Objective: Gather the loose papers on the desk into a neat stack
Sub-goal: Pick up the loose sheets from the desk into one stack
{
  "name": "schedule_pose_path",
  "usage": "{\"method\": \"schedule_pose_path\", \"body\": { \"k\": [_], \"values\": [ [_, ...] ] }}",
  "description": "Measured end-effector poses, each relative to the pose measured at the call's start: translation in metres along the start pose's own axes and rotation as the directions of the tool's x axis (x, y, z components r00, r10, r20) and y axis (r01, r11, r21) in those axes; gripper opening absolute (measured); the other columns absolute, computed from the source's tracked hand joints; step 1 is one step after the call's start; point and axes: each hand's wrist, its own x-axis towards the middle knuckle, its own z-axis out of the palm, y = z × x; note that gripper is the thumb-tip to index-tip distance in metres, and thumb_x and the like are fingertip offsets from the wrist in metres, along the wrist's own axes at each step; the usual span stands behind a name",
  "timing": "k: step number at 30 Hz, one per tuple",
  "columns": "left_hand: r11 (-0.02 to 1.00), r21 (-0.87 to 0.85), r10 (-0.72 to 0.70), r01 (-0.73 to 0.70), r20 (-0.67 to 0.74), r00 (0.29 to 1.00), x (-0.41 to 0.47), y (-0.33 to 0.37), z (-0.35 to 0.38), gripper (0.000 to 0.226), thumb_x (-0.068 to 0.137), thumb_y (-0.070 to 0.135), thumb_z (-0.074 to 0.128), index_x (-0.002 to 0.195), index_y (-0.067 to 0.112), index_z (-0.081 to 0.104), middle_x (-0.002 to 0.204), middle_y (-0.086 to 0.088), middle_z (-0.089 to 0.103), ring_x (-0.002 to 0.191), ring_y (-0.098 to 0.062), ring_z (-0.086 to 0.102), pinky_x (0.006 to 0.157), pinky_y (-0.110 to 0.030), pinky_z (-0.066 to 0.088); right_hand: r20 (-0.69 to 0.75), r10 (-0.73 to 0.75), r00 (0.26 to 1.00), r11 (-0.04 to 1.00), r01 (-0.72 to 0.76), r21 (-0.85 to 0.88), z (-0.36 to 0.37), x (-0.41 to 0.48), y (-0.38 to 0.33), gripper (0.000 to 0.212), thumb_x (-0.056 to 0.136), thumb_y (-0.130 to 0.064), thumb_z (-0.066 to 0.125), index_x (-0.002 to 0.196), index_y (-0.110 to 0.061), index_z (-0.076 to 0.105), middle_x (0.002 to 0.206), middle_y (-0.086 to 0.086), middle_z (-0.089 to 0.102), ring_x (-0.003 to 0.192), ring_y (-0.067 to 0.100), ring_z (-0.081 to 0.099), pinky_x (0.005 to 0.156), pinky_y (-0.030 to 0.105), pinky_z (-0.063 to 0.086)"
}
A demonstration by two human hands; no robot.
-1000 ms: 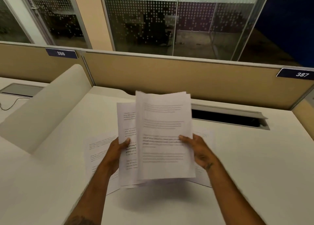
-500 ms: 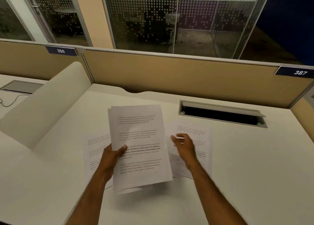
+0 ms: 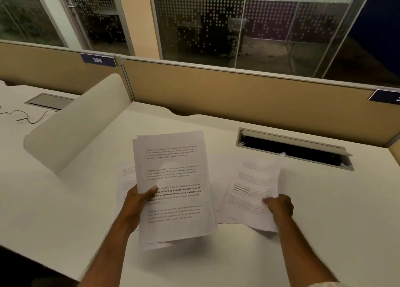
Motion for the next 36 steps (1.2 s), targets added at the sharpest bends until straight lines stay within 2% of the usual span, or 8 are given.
{"method": "schedule_pose_path", "body": {
  "k": [3,5,9,13,19,25,31,36],
  "values": [
    [1.0,0.002,0.004,-0.004,-0.011,1.0,-0.002,0.004,0.001,0.035,0.091,0.013,0.068,0.125,0.008,0.064,0.112,-0.02,0.076,0.1,-0.044,0.073,0.081,-0.056,0.061,0.12,-0.232,0.965,0.918,0.176,0.356,-0.026,-0.016,-0.026,0.044,0.077,-0.008,0.081,0.119,-0.005,0.067,0.115,0.016,0.072,0.102,0.035,0.069,0.095,0.047,0.055],
    [1.0,0.0,0.012,-0.012,-0.018,1.0,-0.002,0.007,0.003,0.035,0.091,0.013,0.068,0.125,0.007,0.064,0.112,-0.02,0.076,0.098,-0.042,0.074,0.079,-0.054,0.062,0.213,-0.329,0.92,0.811,0.16,0.563,-0.049,-0.032,-0.044,0.048,0.081,-0.011,0.079,0.126,-0.008,0.064,0.117,0.012,0.072,0.104,0.034,0.07,0.092,0.048,0.056],
    [0.999,0.0,0.035,-0.035,-0.042,0.999,-0.001,0.013,0.004,0.034,0.09,0.012,0.069,0.124,0.009,0.065,0.11,-0.019,0.077,0.096,-0.04,0.075,0.079,-0.052,0.062,0.336,-0.478,0.811,0.667,0.086,0.74,-0.076,-0.053,-0.065,0.049,0.085,-0.017,0.07,0.132,-0.009,0.059,0.122,0.011,0.072,0.107,0.031,0.071,0.084,0.043,0.061],
    [0.998,0.021,0.056,-0.055,-0.05,0.997,-0.001,0.015,0.005,0.032,0.091,0.013,0.068,0.123,0.012,0.065,0.108,-0.017,0.078,0.094,-0.039,0.076,0.08,-0.054,0.062,0.435,-0.536,0.723,0.66,0.039,0.75,-0.07,-0.07,-0.074,0.045,0.087,-0.019,0.064,0.131,-0.012,0.06,0.12,0.013,0.073,0.103,0.032,0.072,0.08,0.046,0.062],
    [0.999,0.012,0.053,-0.052,-0.035,0.998,-0.001,0.016,0.007,0.032,0.091,0.012,0.069,0.122,0.011,0.065,0.107,-0.016,0.079,0.093,-0.038,0.076,0.079,-0.053,0.062,0.589,-0.507,0.629,0.783,0.052,0.62,-0.016,-0.098,-0.072,0.044,0.083,-0.013,0.069,0.124,0.002,0.064,0.121,0.025,0.069,0.109,0.042,0.068,0.093,0.049,0.056],
    [1.0,-0.009,0.024,-0.023,0.052,0.998,-0.001,0.021,0.0,0.037,0.089,0.025,0.072,0.121,0.008,0.067,0.111,-0.022,0.075,0.101,-0.045,0.072,0.087,-0.06,0.058,0.678,-0.447,0.584,0.86,0.073,0.505,0.055,-0.136,-0.069,0.045,0.082,-0.012,0.076,0.125,-0.004,0.065,0.12,0.015,0.073,0.109,0.033,0.071,0.098,0.048,0.054],
    [0.998,0.055,0.014,-0.022,0.145,0.989,0.005,0.037,-0.032,0.048,0.077,0.035,0.076,0.115,0.006,0.071,0.109,-0.027,0.074,0.099,-0.048,0.072,0.085,-0.06,0.058,0.66,-0.463,0.591,0.826,0.019,0.563,0.098,-0.151,-0.076,0.075,0.071,-0.002,0.085,0.135,-0.013,0.048,0.126,0.014,0.069,0.114,0.035,0.068,0.096,0.058,0.053],
    [0.995,0.096,0.005,-0.026,0.217,0.976,0.015,0.041,-0.054,0.018,0.096,0.017,0.061,0.102,0.004,0.072,0.096,-0.023,0.075,0.083,-0.038,0.074,0.072,-0.047,0.061,0.673,-0.495,0.55,0.847,0.133,0.514,0.122,-0.171,-0.095,0.063,0.075,-0.009,0.083,0.131,-0.015,0.057,0.124,0.009,0.072,0.11,0.028,0.071,0.098,0.049,0.055]
  ]
}}
